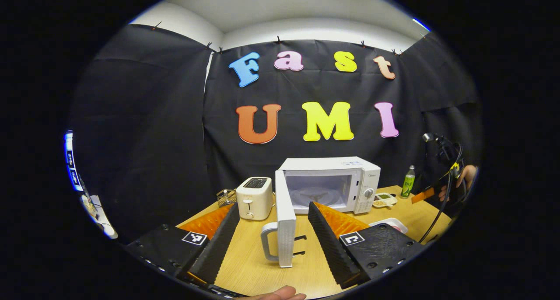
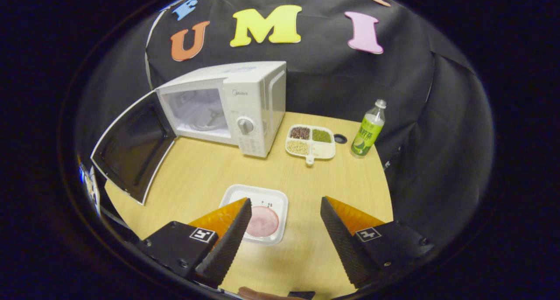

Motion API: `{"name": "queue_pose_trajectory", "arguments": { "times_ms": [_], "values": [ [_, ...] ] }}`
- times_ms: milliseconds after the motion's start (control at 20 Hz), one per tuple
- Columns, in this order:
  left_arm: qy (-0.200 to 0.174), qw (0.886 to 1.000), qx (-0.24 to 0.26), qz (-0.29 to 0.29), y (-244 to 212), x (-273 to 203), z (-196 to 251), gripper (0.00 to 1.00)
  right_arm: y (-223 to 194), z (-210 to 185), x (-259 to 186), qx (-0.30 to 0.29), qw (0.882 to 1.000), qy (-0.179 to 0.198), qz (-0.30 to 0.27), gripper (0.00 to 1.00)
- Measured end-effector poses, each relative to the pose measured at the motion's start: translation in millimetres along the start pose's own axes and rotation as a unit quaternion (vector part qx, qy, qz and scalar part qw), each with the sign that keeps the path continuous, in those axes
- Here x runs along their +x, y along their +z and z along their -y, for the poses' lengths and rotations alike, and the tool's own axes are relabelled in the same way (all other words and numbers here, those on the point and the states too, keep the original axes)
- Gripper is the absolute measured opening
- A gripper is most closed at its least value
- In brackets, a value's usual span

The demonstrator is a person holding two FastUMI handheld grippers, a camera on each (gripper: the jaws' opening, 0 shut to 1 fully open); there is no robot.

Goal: Open the microwave oven with the left hand, put the food in, and close the microwave oven.

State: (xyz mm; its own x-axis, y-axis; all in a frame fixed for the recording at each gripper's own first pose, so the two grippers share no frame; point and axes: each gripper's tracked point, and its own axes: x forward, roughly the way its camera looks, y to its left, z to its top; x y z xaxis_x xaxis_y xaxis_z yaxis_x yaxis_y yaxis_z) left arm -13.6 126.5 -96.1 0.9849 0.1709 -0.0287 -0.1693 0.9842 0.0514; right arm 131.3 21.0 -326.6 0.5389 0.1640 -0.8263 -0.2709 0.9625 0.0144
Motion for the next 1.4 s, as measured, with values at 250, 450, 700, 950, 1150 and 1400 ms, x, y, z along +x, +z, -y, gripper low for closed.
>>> {"name": "queue_pose_trajectory", "arguments": {
  "times_ms": [250, 450, 700, 950, 1150, 1400],
  "values": [
    [0.008, 0.999, 0.013, 0.050, 36, 6, 13, 0.94, -38, -6, 57, 0.033, 0.990, 0.056, -0.128, 0.88],
    [0.001, 0.998, 0.034, 0.055, 40, 16, 29, 0.94, -62, -9, 88, 0.052, 0.977, 0.086, -0.189, 0.72],
    [0.005, 0.998, 0.042, 0.041, 31, 21, 36, 0.95, -80, -8, 116, 0.078, 0.960, 0.102, -0.250, 0.46],
    [0.020, 0.998, 0.046, 0.048, 36, 15, 30, 0.95, -79, -9, 121, 0.094, 0.940, 0.136, -0.298, 0.03],
    [0.023, 0.997, 0.043, 0.051, 39, 5, 24, 0.95, -85, -12, 117, 0.143, 0.928, 0.159, -0.306, 0.04],
    [0.028, 0.996, 0.044, 0.066, 45, -11, 13, 0.95, -74, -20, 93, 0.185, 0.929, 0.189, -0.257, 0.04]
  ]
}}
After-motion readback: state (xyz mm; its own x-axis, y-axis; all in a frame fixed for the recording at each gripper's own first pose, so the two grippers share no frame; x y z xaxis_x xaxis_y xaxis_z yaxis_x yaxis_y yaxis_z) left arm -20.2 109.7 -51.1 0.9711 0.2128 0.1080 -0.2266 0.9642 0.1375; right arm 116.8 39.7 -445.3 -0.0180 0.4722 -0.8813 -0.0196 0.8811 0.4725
